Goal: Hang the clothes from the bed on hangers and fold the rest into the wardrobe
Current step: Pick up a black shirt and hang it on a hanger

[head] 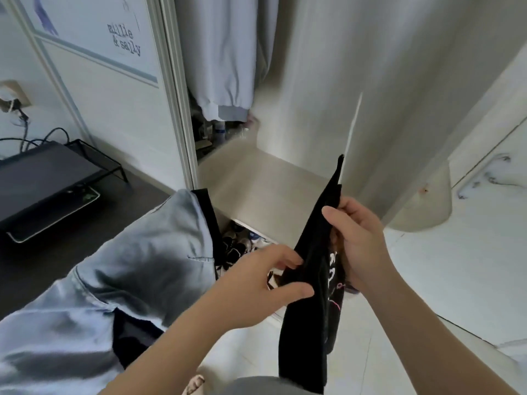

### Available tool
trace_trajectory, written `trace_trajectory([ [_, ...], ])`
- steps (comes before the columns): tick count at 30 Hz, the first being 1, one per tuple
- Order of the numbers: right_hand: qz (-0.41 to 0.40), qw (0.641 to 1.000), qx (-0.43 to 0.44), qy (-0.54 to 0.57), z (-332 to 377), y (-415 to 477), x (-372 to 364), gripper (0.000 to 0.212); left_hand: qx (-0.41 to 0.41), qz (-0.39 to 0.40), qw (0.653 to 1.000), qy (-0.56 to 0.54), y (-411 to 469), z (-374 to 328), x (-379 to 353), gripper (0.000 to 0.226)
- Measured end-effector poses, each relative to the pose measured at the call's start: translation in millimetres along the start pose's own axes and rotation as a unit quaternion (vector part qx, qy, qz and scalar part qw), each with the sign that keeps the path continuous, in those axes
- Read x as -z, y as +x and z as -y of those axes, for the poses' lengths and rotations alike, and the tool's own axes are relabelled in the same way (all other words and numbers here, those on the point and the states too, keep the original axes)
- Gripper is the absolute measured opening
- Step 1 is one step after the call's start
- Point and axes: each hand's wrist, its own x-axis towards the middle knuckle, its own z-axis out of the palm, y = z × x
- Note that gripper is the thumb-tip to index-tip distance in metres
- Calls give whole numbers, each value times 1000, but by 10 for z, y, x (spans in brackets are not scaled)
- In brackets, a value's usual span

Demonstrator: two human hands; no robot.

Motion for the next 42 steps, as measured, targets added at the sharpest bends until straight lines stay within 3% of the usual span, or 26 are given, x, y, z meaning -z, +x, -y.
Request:
trace_trajectory([
  [5, -34, 996, 80, -21, 330, 440, -542, 34, -33, -44, 996, 76, 293, 88, 629, 35],
  [9, -51, 988, 141, -40, 642, 768, -964, 14, -55, -73, 989, 117, 508, 88, 1084, 24],
  [20, -30, 953, 295, -65, 2227, 1858, -1676, 27, -142, -180, 955, 187, 1412, -578, 2642, 22],
  [27, -38, 919, 376, -107, 3338, 2529, -1771, 13, -211, -238, 908, 274, 2098, -1354, 3434, 24],
  [35, -37, 901, 418, -105, 4436, 3478, -1701, 12, -224, -292, 842, 394, 2913, -2275, 4054, 25],
  [39, -63, 895, 430, -102, 4850, 3926, -1670, 13, -216, -331, 801, 450, 3270, -2609, 4241, 15],
  [42, -77, 894, 429, -105, 5118, 4230, -1636, 26, -206, -351, 780, 475, 3560, -2831, 4307, 14],
])
